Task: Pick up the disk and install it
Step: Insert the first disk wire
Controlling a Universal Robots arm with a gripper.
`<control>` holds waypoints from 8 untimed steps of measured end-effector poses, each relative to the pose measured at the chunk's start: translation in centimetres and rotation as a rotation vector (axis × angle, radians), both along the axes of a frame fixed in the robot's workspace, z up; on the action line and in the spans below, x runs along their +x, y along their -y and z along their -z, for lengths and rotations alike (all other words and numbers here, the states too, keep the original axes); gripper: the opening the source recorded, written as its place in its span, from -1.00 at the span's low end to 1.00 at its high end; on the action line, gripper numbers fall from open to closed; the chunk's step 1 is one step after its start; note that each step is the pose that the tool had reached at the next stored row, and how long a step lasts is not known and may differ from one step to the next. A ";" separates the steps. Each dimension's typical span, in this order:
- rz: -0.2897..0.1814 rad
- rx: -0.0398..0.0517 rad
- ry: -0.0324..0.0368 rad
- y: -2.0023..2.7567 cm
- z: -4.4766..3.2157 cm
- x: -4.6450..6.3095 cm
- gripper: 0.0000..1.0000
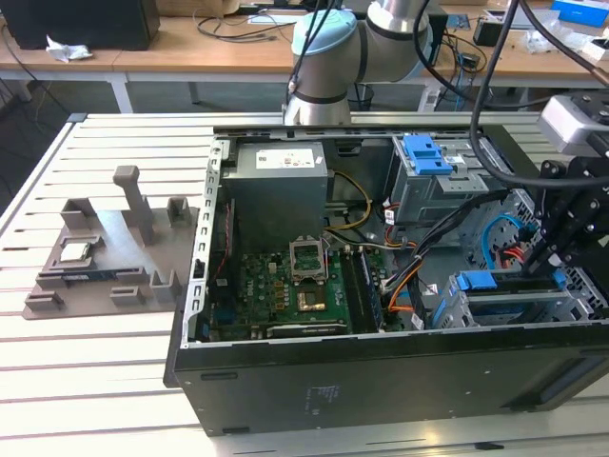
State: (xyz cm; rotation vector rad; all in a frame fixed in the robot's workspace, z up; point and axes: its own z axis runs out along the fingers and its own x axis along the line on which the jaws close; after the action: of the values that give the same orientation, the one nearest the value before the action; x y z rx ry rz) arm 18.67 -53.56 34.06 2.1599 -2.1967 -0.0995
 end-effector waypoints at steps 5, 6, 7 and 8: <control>0.000 -0.0006 0.0001 0.00 0.37 0.0 -0.66; 0.000 -0.0007 0.0001 0.00 0.44 -0.1 -0.66; 0.000 -0.0003 0.0002 0.00 0.57 -0.2 -0.66; 0.000 -0.0003 0.0000 0.00 0.57 -0.2 -0.66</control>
State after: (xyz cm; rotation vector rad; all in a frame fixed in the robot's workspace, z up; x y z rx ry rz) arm 18.46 -53.56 33.49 2.1599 -2.1965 -0.0991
